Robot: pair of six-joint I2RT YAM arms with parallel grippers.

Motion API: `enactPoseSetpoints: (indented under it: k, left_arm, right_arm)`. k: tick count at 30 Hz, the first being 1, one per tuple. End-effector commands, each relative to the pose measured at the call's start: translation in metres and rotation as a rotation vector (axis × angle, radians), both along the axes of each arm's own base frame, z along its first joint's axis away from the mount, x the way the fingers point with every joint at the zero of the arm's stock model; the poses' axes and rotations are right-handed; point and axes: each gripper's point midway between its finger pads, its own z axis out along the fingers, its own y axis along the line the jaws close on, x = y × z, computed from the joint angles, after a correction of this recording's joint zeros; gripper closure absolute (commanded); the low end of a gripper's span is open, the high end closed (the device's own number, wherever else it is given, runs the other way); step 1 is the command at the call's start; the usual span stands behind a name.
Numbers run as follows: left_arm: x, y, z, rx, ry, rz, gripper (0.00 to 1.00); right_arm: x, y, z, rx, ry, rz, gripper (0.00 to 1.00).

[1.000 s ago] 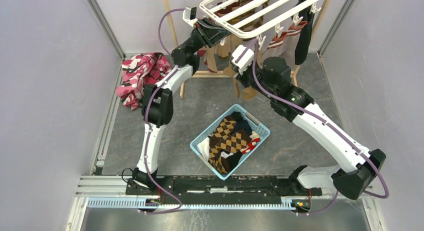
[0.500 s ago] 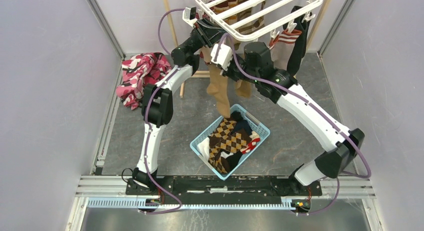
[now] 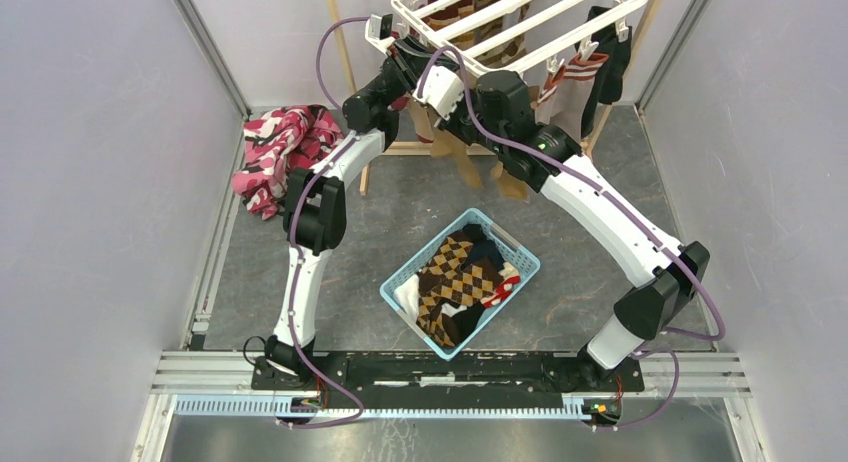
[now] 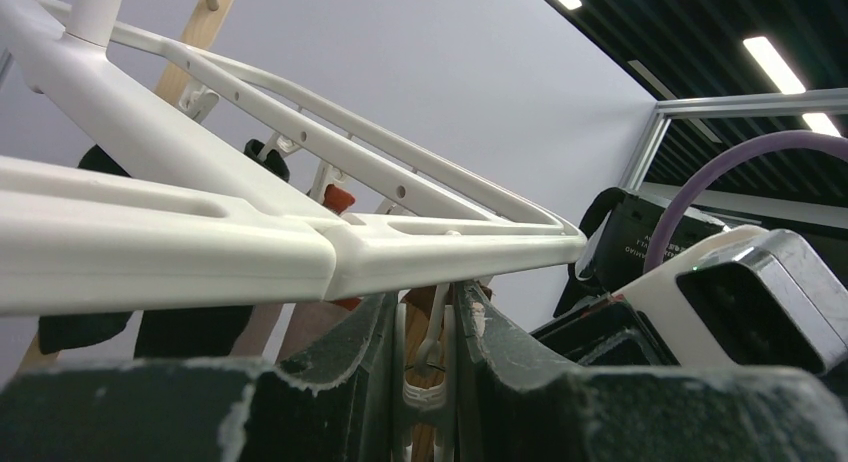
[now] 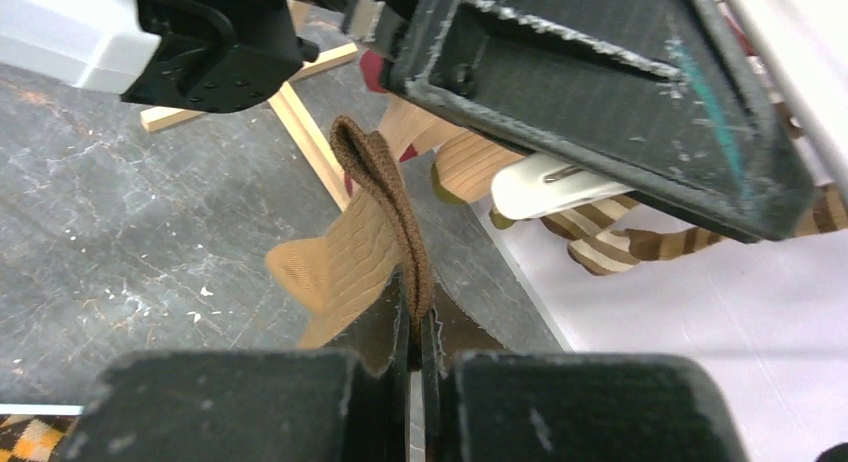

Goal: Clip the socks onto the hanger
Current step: Clamp the sock onto the hanger.

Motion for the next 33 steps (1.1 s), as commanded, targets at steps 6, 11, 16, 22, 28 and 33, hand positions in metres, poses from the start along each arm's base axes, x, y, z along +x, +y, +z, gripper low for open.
enactPoseSetpoints:
  k: [6,11,16,22,28,33]
  left_arm:
    - [-0.058,0.019,0.034,-0.100,-0.292,0.020,0.87]
    - [-0.059,0.018,0.034,-0.102,-0.293,0.018,0.87]
    - [-0.060,0.017,0.034,-0.102,-0.295,0.017,0.87]
    - [-0.059,0.016,0.033,-0.101,-0.296,0.020,0.87]
    - [-0.059,0.014,0.030,-0.092,-0.304,0.024,0.87]
    - [-0.060,0.012,0.029,-0.087,-0.316,0.029,0.86]
  right_arm:
    - [0.021,-0.028,0.041,0.060,-0.071,-0.132,1.00]
    - [0.024,-0.030,0.031,0.051,-0.040,-0.156,1.00]
    - [0.025,-0.026,0.018,0.037,-0.009,-0.144,1.00]
    - [0.024,-0.025,0.017,0.060,0.005,-0.157,1.00]
    - [0.020,-0.027,0.032,0.164,0.008,-0.189,1.00]
    - [0.017,-0.028,0.040,0.239,0.022,-0.216,1.00]
